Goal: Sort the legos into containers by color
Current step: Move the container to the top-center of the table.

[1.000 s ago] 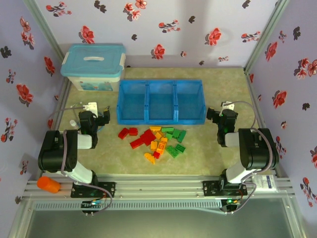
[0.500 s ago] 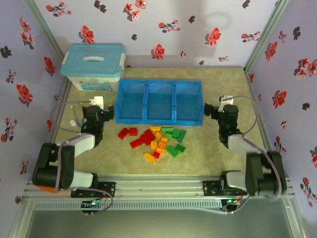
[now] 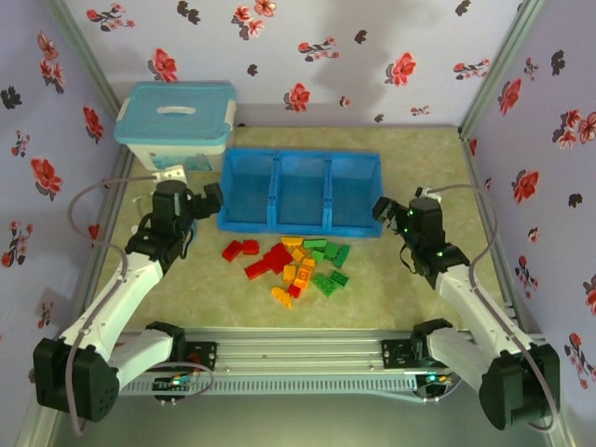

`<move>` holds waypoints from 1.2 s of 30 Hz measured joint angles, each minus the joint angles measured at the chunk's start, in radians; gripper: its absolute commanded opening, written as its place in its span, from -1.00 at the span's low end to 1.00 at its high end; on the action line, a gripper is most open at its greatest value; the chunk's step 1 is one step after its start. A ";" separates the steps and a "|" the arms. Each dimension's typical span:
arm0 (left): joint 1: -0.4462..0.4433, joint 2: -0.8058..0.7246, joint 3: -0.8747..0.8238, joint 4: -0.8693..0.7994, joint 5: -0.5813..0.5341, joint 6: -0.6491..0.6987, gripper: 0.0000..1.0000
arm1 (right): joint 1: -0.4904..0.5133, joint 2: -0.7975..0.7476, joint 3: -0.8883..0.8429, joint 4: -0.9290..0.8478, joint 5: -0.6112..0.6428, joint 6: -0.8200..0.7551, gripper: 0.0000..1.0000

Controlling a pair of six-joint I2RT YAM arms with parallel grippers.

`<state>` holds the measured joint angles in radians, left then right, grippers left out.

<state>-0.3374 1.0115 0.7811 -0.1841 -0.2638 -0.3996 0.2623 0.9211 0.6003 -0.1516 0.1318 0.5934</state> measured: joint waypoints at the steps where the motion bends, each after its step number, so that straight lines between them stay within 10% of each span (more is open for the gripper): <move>1: -0.023 -0.015 0.000 -0.039 0.003 -0.011 0.97 | 0.003 -0.023 0.001 -0.026 0.003 0.011 0.98; 5: -0.088 -0.081 -0.008 -0.138 0.011 -0.053 0.95 | 0.050 -0.042 0.025 -0.120 0.023 0.031 0.86; 11: -0.160 -0.106 -0.085 -0.200 0.039 -0.128 0.85 | 0.178 0.010 0.026 -0.215 0.043 0.040 0.04; 23: -0.157 0.015 -0.139 -0.146 0.083 -0.171 0.43 | 0.168 0.324 0.091 -0.223 0.124 0.034 -0.55; 36: -0.042 0.243 -0.053 -0.053 0.155 -0.116 0.32 | 0.018 0.521 0.235 -0.175 0.093 0.016 -0.62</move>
<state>-0.3790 1.2545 0.7280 -0.2375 -0.1089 -0.5152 0.2802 1.4422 0.8352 -0.3264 0.2245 0.6094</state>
